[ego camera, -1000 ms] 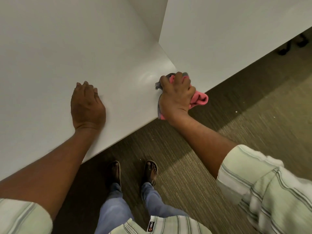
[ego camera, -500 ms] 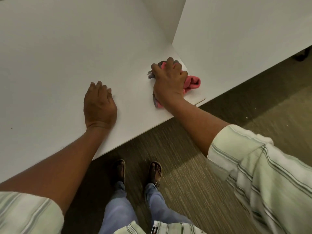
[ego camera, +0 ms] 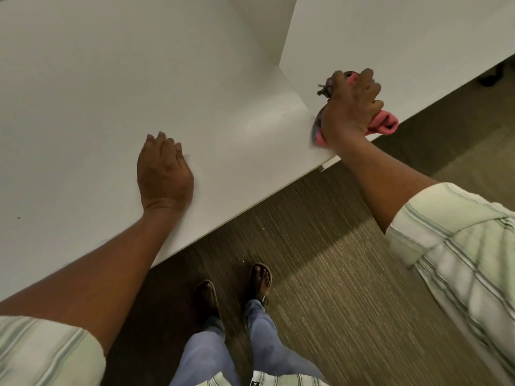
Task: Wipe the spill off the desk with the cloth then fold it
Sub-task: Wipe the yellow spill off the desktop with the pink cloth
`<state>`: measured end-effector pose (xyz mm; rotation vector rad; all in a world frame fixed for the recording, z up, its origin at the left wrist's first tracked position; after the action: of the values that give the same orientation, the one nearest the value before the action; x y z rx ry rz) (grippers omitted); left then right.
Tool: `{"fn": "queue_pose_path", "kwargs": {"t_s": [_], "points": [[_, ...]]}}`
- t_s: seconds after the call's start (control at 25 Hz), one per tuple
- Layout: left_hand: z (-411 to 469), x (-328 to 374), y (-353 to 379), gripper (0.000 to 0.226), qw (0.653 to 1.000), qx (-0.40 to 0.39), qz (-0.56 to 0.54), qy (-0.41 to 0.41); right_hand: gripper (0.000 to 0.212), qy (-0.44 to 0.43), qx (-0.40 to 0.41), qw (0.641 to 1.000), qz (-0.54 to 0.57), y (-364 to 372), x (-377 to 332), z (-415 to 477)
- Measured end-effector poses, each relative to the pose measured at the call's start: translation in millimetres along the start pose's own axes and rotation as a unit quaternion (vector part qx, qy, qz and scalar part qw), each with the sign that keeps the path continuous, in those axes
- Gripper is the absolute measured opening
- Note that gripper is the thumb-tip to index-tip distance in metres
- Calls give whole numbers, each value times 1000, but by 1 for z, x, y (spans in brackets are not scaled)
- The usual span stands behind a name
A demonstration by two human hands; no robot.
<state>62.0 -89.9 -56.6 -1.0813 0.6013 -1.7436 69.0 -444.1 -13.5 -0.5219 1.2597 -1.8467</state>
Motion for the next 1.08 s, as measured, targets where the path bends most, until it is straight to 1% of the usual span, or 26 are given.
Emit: {"fn": "queue_pose_path", "kwargs": {"t_s": [0.08,0.12,0.2,0.28,0.36,0.4,0.48,0.6,0.68,0.8,0.92,1.08], "points": [[1,-1,1,41,1000,0,7,2,37,-19,62,997,42,-12,-15,-2],[2,-2,2,41,1000,2,11,4,36,-50,91,992,73,-19,-35,-8],[2,0,2,41,1000,5,12,16,35,-133,121,975,128,-27,-84,-26],[2,1,2,39,1000,2,9,20,36,-219,107,956,162,-21,-130,-49],[0,0,3,38,1000,-1,7,19,30,-278,48,946,163,-5,-162,-71],[0,0,3,38,1000,-3,10,19,25,-287,20,944,159,2,-171,-77],[1,-1,3,37,1000,-2,16,18,23,-260,-11,954,149,15,-178,-69],[2,0,1,35,1000,1,9,20,33,-211,-23,969,123,24,-177,-45],[3,0,1,35,1000,5,12,27,36,-176,-35,976,120,28,-170,-31],[6,0,1,34,999,10,14,35,37,-124,-20,987,105,29,-150,-15],[7,1,-1,33,999,21,8,35,37,-76,-25,993,83,30,-127,-5],[7,2,-3,34,999,16,1,33,35,-10,-17,998,63,23,-85,-10]]}}
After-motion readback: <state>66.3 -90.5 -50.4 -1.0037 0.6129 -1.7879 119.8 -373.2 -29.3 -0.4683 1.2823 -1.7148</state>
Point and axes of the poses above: each hand's wrist, its own z-axis towards the middle knuckle, its own y-axis out of the palm, x = y × z, the point moved 8 cm from there along z, towards the middle knuckle, and after that the axes turned 14 degrees about x, right-handed, at the moved point
